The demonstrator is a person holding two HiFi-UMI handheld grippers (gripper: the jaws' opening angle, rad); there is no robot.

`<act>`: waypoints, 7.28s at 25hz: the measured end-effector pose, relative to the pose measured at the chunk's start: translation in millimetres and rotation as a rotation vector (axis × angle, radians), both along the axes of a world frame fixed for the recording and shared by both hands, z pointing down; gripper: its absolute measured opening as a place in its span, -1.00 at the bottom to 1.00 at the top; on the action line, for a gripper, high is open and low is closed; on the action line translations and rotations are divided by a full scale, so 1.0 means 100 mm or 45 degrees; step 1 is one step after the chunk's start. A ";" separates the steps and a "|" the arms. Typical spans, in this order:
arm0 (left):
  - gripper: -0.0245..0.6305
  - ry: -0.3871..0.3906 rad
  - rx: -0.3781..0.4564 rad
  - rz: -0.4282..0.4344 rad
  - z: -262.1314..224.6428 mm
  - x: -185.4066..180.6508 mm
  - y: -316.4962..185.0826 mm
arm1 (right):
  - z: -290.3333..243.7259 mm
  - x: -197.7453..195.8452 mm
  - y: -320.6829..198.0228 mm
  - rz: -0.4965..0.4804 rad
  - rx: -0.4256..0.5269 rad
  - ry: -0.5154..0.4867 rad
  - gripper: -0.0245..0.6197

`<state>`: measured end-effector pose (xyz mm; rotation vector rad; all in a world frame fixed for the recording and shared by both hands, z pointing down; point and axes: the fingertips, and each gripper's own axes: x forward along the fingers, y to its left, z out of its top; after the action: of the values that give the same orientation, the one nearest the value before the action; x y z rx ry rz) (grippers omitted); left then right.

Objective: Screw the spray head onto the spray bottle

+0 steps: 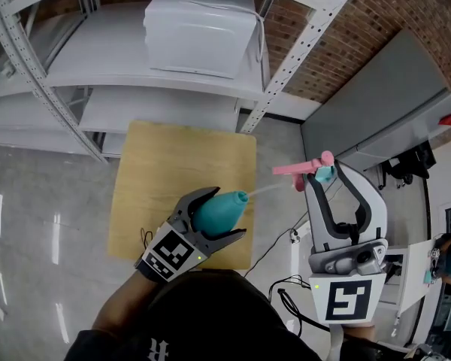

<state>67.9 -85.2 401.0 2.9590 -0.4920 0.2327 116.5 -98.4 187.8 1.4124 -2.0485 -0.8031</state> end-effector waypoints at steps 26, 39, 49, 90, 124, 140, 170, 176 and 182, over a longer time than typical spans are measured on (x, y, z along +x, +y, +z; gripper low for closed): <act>0.37 -0.069 0.133 -0.138 -0.25 0.08 -0.02 | 0.65 -0.52 -0.09 -0.034 -0.318 -0.019 -0.52; 0.37 0.121 0.240 -0.077 -0.47 0.11 0.02 | 0.10 -0.23 0.10 -0.194 -0.408 -0.698 -0.52; 0.37 0.420 0.091 0.362 -0.99 -0.01 0.41 | 0.26 0.29 -0.14 -1.136 -0.811 -1.564 -0.30; 0.37 0.159 -0.080 -0.242 -0.43 -0.07 -0.38 | 0.68 -0.78 -0.12 -0.317 -1.031 -0.642 -0.52; 0.37 0.455 -0.175 0.323 -1.08 -0.08 0.22 | 0.16 -0.52 -0.01 -1.259 -1.032 -1.061 -0.26; 0.37 0.157 -0.015 -0.248 -0.66 -0.15 -0.39 | 0.43 -0.75 -0.11 -0.318 -1.068 -0.794 -0.72; 0.36 0.446 -0.368 0.704 -1.10 -0.16 0.54 | 0.19 -0.88 0.10 -1.246 -1.095 -0.933 -0.31; 0.37 0.505 -0.435 0.795 -1.15 -0.18 0.61 | 0.10 -0.87 0.12 -1.380 -1.100 -0.987 -0.31; 0.37 0.506 -0.482 0.647 -1.09 -0.20 0.35 | 0.12 -0.76 0.10 -1.170 -1.077 -0.959 -0.31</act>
<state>48.1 -50.4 291.5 2.5972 0.3225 -0.1957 40.6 -88.0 200.1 0.2267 -3.0800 0.4407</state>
